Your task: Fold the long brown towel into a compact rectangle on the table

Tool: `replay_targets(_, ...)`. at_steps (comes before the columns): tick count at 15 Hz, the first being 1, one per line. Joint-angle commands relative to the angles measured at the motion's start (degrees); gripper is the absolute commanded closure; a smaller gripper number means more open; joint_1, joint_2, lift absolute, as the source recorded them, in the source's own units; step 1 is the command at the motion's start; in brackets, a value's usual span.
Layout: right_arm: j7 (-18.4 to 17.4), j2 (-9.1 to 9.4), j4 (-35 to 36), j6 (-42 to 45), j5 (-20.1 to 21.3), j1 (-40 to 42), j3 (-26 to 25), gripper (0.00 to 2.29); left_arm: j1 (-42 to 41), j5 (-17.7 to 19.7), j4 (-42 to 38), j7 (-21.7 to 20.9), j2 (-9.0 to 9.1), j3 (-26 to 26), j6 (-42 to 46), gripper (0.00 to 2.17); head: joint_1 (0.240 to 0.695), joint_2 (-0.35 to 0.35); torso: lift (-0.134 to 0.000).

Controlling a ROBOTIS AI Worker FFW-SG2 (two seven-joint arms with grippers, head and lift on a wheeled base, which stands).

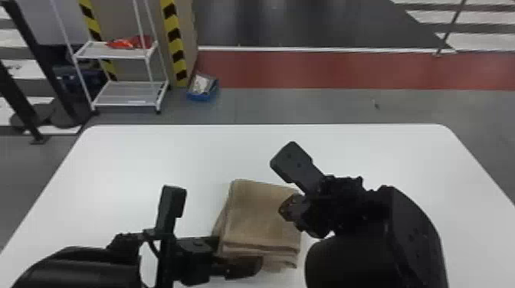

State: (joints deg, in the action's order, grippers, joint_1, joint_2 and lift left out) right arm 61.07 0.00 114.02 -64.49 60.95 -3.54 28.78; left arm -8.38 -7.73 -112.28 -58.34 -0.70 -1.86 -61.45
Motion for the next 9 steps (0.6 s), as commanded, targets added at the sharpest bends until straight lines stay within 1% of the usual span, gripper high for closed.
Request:
replay_targets(1,-1.5,0.05,-1.9,0.9,-3.8,-0.9,0.3,1.95,-0.1,0.8,-0.1,-0.4,0.0,-0.3,-2.7,0.09,0.695,0.004,-0.125)
replay_targets(2,-2.3,0.05,-3.6,2.1,-6.1,-1.5,0.4,1.95,-0.2,0.7,-0.2,-0.4,0.08,-0.4,-2.9,0.09,0.695,0.008,-0.125)
replay_targets(3,-2.9,0.05,-5.2,3.5,-9.7,-1.7,0.3,1.95,-0.2,0.7,-0.3,-0.4,0.08,-0.8,-3.7,0.09,0.695,0.012,-0.125)
replay_targets(4,-3.2,0.05,-6.4,3.5,-11.4,-1.8,0.6,1.95,-0.3,0.7,-0.7,-0.4,0.08,-1.0,-4.1,0.09,0.695,0.016,-0.125)
replay_targets(7,-3.5,0.05,-8.8,6.5,-13.0,-1.8,1.4,1.95,-0.8,0.8,-1.7,-0.8,0.08,-1.0,-4.6,0.09,0.695,0.049,-0.125)
replay_targets(9,-3.5,0.05,-8.8,6.7,-12.4,-1.8,1.5,1.95,-1.0,0.7,-2.4,-1.0,0.08,-1.0,-4.6,0.09,0.695,0.062,-0.125)
